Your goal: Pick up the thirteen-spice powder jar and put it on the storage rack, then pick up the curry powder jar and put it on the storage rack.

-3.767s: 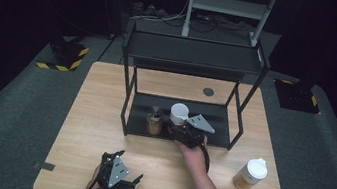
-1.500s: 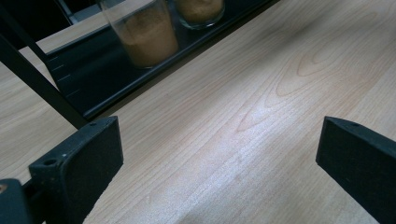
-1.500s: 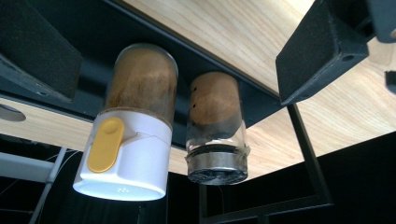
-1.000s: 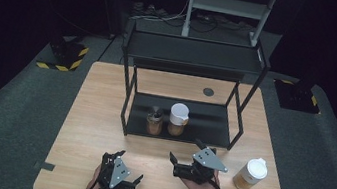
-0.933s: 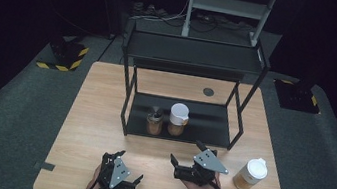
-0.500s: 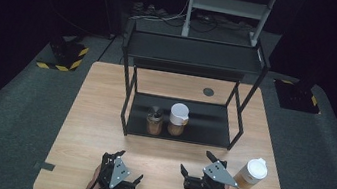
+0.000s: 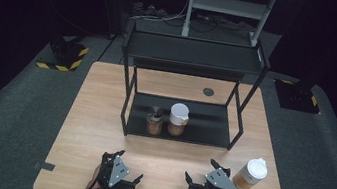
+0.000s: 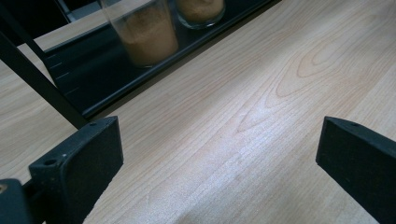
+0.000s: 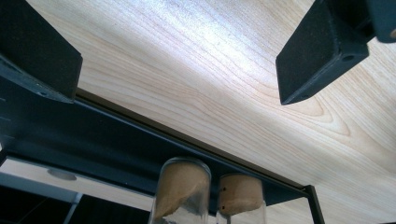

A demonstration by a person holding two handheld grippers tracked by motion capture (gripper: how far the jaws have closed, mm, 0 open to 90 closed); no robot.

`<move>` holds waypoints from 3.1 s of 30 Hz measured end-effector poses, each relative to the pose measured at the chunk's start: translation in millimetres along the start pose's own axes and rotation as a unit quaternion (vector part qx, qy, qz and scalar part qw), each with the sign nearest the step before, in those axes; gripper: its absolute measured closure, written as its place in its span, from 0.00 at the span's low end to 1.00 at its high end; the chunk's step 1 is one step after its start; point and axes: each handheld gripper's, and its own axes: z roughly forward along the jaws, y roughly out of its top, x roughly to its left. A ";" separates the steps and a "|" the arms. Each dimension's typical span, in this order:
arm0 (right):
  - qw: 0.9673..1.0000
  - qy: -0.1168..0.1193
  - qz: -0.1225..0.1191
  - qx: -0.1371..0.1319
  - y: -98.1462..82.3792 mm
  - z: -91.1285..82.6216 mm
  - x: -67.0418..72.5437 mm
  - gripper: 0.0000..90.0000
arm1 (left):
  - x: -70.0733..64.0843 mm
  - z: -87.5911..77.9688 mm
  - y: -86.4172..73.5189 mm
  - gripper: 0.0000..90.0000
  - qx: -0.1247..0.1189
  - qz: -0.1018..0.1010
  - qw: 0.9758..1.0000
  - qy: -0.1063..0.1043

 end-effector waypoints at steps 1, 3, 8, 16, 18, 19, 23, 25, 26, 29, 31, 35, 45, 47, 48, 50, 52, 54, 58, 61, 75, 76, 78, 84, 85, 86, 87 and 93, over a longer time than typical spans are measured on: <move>1.000 0.000 -0.003 0.002 0.5 0.0 0.7 0.00 | 0.2 0.2 0.2 0.01 0.000 -0.001 1.000 -0.001; 1.000 0.000 -0.007 0.002 0.7 -0.1 1.8 0.00 | 0.7 0.2 0.2 0.01 0.001 -0.001 1.000 -0.002; 1.000 0.001 -0.012 0.002 1.0 0.1 2.7 0.00 | -0.1 -0.4 -0.9 0.01 -0.003 -0.001 1.000 0.000; 1.000 0.004 -0.010 0.002 0.7 0.0 1.5 0.00 | 2.2 -0.5 -1.6 0.01 -0.004 -0.010 1.000 -0.002; 1.000 0.005 -0.009 0.002 0.5 -0.6 1.2 0.00 | 2.4 -0.5 -1.4 0.01 -0.004 -0.008 1.000 -0.003; 1.000 0.004 -0.010 0.001 0.2 -0.9 1.3 0.00 | 2.6 -0.4 -1.3 0.01 -0.004 -0.007 1.000 -0.005; 1.000 0.008 -0.012 -0.010 -0.5 -4.2 -0.2 0.00 | 1.7 -0.8 -2.0 0.01 -0.005 -0.005 1.000 -0.003; 1.000 0.008 -0.014 -0.014 1.8 -6.8 -0.1 0.00 | 0.9 -1.0 -2.0 0.01 -0.005 -0.003 1.000 -0.002; 1.000 0.009 -0.012 -0.019 2.2 -8.3 -0.5 0.00 | 0.5 -0.9 -1.9 0.01 -0.005 -0.003 1.000 -0.001; 0.999 0.009 -0.016 -0.029 5.7 -13.1 -0.3 0.00 | 0.6 -0.5 -1.4 0.01 -0.004 -0.004 1.000 -0.001; 0.999 0.007 -0.020 -0.033 8.4 -15.9 0.4 0.00 | 1.0 -0.8 -2.0 0.01 -0.005 -0.005 1.000 -0.001; 0.999 0.008 -0.016 -0.039 11.8 -19.5 -0.2 0.00 | 1.5 -0.9 -2.3 0.01 -0.006 -0.007 1.000 -0.002; 0.998 0.007 -0.015 -0.058 25.2 -38.4 -4.5 0.00 | 1.6 -0.6 -1.5 0.01 -0.004 -0.003 1.000 -0.004; 0.998 0.003 -0.013 -0.061 27.9 -42.3 -6.2 0.00 | 1.8 -0.6 -1.5 0.01 -0.004 -0.003 1.000 -0.004; 0.998 0.001 -0.013 -0.064 28.9 -44.1 -7.3 0.00 | 1.7 -0.6 -1.5 0.01 -0.004 -0.003 1.000 -0.004; 0.998 -0.003 -0.011 -0.066 31.1 -48.0 -9.7 0.00 | 1.4 -0.6 -1.7 0.01 -0.005 -0.002 1.000 -0.003; 0.998 -0.006 -0.010 -0.068 32.2 -50.5 -11.1 0.00 | 1.2 -0.6 -1.6 0.01 -0.005 -0.001 1.000 -0.003; 0.997 -0.014 -0.010 -0.071 33.7 -55.8 -13.8 0.00 | 1.0 -0.6 -1.5 0.01 -0.004 0.001 1.000 -0.004; 0.997 -0.025 -0.006 -0.071 33.7 -62.1 -18.2 0.00 | 0.9 -0.6 -1.5 0.01 -0.004 0.000 1.000 -0.003; 0.997 -0.038 -0.003 -0.070 32.3 -65.9 -21.5 0.00 | 0.6 -0.6 -1.4 0.01 -0.004 0.001 1.000 -0.003; 0.994 -0.087 0.012 -0.069 28.7 -83.1 -36.3 0.00 | -0.1 -0.5 -1.6 0.01 -0.005 0.003 1.000 -0.002; 0.993 -0.093 0.012 -0.068 27.9 -84.8 -37.0 0.00 | 0.0 -0.6 -1.6 0.01 -0.005 0.003 1.000 -0.002; 0.992 -0.103 0.015 -0.067 25.8 -88.7 -39.7 0.00 | -0.2 -0.5 -1.6 0.01 -0.005 0.002 1.000 -0.002; 0.990 -0.126 0.020 -0.059 21.6 -96.4 -44.8 0.00 | -0.6 -0.6 -1.6 0.01 -0.005 0.006 1.000 -0.002; 0.990 -0.129 0.020 -0.058 20.7 -97.4 -45.5 0.00 | -0.9 -0.6 -1.6 0.01 -0.005 0.004 1.000 -0.002; 0.989 -0.132 0.022 -0.056 20.0 -98.2 -46.3 0.00 | -0.9 -0.6 -1.5 0.01 -0.005 0.005 1.000 -0.002; 0.989 -0.133 0.023 -0.054 19.3 -98.8 -47.4 0.00 | -1.0 -0.6 -1.6 0.01 -0.005 0.004 1.000 -0.001; 0.989 -0.141 0.030 -0.045 13.8 -100.6 -51.2 0.00 | -0.7 -0.5 -1.5 0.01 -0.005 0.004 1.000 -0.001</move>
